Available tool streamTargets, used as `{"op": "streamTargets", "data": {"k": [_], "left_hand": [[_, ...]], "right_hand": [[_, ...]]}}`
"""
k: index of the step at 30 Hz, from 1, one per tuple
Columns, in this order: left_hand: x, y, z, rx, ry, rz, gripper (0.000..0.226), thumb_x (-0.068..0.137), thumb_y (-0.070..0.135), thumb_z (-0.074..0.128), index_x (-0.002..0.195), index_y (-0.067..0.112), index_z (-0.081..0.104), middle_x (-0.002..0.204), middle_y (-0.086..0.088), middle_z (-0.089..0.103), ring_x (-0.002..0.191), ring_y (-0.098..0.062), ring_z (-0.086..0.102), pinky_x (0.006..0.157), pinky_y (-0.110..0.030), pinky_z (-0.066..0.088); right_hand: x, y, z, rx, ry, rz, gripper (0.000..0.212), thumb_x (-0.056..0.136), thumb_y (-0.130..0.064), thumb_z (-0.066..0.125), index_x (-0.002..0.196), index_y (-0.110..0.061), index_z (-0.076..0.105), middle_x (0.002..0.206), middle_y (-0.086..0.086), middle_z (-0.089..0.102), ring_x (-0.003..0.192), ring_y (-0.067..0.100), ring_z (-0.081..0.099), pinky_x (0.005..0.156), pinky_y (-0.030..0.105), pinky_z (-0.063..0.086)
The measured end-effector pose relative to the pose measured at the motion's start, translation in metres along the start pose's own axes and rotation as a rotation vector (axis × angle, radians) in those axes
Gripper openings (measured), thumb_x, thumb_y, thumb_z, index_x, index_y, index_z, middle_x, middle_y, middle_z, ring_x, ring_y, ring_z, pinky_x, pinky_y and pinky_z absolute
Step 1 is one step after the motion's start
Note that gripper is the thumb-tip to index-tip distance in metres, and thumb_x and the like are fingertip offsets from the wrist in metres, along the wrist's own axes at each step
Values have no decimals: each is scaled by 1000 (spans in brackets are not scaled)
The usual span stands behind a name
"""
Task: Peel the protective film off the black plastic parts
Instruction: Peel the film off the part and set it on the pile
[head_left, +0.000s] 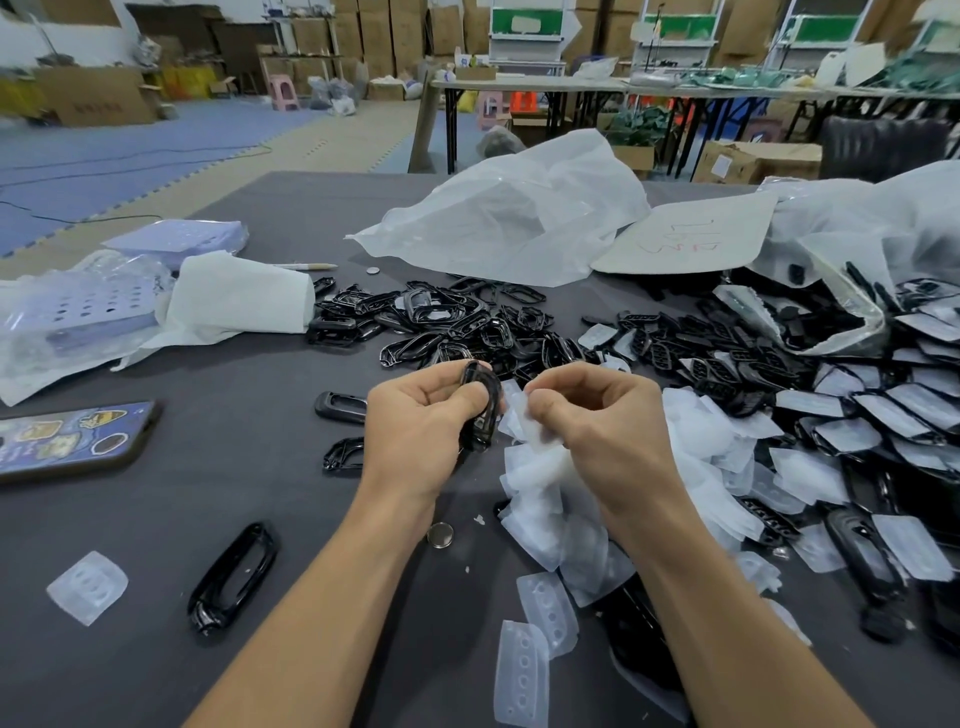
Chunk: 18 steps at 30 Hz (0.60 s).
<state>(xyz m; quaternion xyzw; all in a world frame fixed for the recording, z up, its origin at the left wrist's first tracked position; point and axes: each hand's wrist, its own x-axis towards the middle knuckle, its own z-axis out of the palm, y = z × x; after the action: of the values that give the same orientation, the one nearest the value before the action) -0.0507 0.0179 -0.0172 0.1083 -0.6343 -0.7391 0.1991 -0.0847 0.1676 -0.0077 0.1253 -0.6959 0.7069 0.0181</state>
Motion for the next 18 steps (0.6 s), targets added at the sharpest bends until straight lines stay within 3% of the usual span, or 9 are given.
{"op": "streamTargets", "data": {"k": [3, 7, 12, 15, 18], "left_hand": [[-3, 0, 2, 28, -17, 1, 24, 88, -4, 72, 84, 16, 83, 80, -10, 80, 72, -17, 76, 66, -23, 59], [-6, -1, 4, 42, -21, -9, 26, 86, -4, 73, 81, 19, 84, 82, -7, 81, 74, -15, 75, 68, -22, 59], [-8, 3, 3, -76, -131, -157, 21, 88, -6, 68, 92, 8, 83, 84, -13, 79, 68, -20, 73, 60, -23, 58], [-8, 4, 2, -70, -129, -137, 22, 89, -8, 67, 98, 6, 82, 86, -13, 80, 70, -18, 74, 62, -22, 57], [-8, 4, 1, -25, -130, -98, 26, 89, -10, 67, 95, 10, 82, 83, -11, 80, 70, -14, 73, 62, -20, 55]], "right_hand": [[-1, 4, 2, -64, 68, -25, 16, 83, -7, 80, 71, -16, 75, 65, 4, 71, 56, 12, 58, 59, 27, 50], [-1, 7, 6, -108, 145, -56, 19, 89, -15, 78, 71, -19, 71, 60, 1, 69, 49, 7, 54, 53, 22, 44], [-2, 7, 6, -117, 110, -58, 19, 94, -8, 71, 83, -21, 78, 58, -8, 65, 53, 10, 56, 55, 42, 54], [-3, 5, 6, -98, 50, -48, 15, 88, -8, 76, 82, -22, 79, 70, -3, 74, 62, 9, 65, 63, 31, 56], [-2, 5, 6, -71, 6, -25, 13, 84, -5, 79, 78, -16, 79, 72, 2, 74, 61, 13, 64, 63, 31, 55]]}}
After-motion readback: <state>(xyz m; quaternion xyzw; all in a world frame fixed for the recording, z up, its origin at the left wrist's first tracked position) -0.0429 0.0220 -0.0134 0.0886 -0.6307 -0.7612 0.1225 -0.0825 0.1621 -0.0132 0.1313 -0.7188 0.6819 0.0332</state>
